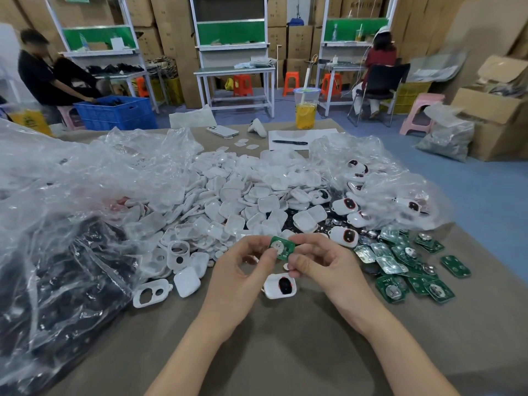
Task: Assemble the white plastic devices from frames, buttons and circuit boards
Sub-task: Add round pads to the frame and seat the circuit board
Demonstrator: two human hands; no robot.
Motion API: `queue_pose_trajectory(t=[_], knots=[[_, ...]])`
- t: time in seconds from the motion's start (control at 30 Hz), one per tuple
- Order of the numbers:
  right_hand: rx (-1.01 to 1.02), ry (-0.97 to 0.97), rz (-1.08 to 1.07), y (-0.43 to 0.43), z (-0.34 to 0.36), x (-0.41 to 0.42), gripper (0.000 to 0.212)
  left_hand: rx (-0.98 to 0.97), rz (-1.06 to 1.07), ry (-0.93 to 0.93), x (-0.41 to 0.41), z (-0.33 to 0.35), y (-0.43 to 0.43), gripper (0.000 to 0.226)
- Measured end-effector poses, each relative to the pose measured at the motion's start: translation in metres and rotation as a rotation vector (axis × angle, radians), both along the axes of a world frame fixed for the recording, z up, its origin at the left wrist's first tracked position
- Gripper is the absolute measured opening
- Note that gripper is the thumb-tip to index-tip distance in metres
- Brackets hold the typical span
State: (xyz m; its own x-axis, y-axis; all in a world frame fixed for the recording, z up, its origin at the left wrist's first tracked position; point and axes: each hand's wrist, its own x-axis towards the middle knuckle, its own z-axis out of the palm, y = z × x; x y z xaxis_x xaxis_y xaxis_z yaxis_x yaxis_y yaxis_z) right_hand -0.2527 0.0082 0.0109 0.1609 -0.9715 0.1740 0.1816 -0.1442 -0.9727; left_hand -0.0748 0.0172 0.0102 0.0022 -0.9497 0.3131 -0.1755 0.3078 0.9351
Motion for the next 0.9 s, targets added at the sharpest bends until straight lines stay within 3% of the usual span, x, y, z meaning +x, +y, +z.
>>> queue_pose_trajectory(t=[0.53,0.73,0.9], knots=[[0.108,-0.069,0.023,-0.0075,-0.0082,-0.0051,0.039,0.053,-0.081,0.013,0.0003,0.0058,0.003,0.023],[0.128,-0.079,0.067,-0.0077,-0.0075,-0.0027,0.015,0.054,-0.081,0.045,0.0011,0.0064,0.002,0.023],[0.103,-0.041,0.073,-0.0073,-0.0069,-0.0025,0.024,0.061,-0.09,0.063,0.0008,0.0075,0.002,0.022]])
